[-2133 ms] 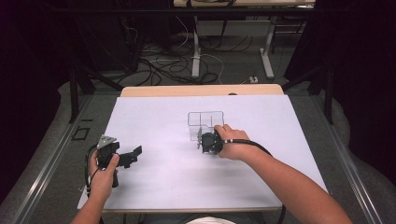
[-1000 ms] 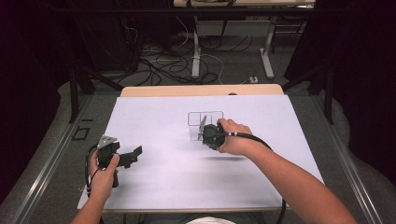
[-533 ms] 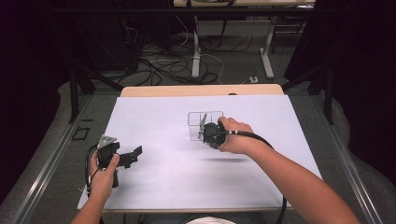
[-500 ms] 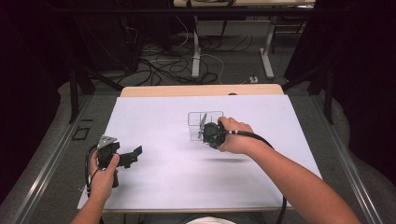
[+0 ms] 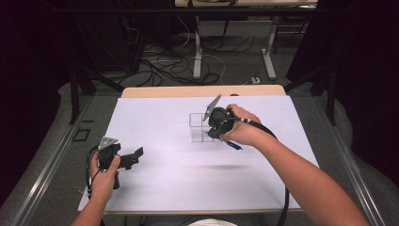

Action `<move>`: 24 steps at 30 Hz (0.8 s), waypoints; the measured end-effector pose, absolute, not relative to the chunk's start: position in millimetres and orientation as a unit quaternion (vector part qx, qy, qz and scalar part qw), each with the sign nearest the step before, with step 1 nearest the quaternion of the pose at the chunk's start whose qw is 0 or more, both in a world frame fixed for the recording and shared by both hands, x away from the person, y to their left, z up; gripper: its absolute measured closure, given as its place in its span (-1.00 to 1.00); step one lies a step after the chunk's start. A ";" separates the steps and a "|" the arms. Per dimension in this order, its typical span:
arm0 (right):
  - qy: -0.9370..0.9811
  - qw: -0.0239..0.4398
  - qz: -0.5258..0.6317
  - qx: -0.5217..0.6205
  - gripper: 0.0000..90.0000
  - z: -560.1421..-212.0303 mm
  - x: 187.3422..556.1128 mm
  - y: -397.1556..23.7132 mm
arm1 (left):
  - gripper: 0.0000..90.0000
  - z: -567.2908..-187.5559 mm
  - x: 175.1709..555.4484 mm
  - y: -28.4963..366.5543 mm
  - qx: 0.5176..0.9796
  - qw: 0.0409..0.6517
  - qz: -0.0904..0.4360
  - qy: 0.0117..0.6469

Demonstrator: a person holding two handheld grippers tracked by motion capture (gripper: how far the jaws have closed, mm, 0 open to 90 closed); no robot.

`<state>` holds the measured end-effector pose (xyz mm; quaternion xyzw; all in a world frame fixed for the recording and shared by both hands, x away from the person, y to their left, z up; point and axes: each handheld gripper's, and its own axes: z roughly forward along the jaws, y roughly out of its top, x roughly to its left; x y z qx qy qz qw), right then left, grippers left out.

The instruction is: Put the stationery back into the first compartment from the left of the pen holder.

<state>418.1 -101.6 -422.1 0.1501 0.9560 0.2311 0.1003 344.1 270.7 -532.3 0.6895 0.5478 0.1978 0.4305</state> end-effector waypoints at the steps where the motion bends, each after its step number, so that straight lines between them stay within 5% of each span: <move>1: 0.953 0.099 0.240 0.155 0.78 -418.3 418.3 -102.5 | -0.99 -532.2 344.1 270.7 0.689 0.430 0.198 0.548; 24: 0.894 0.147 0.369 0.206 0.78 -371.9 439.3 -109.2 | -0.99 -532.5 344.4 270.8 0.689 0.430 0.197 0.549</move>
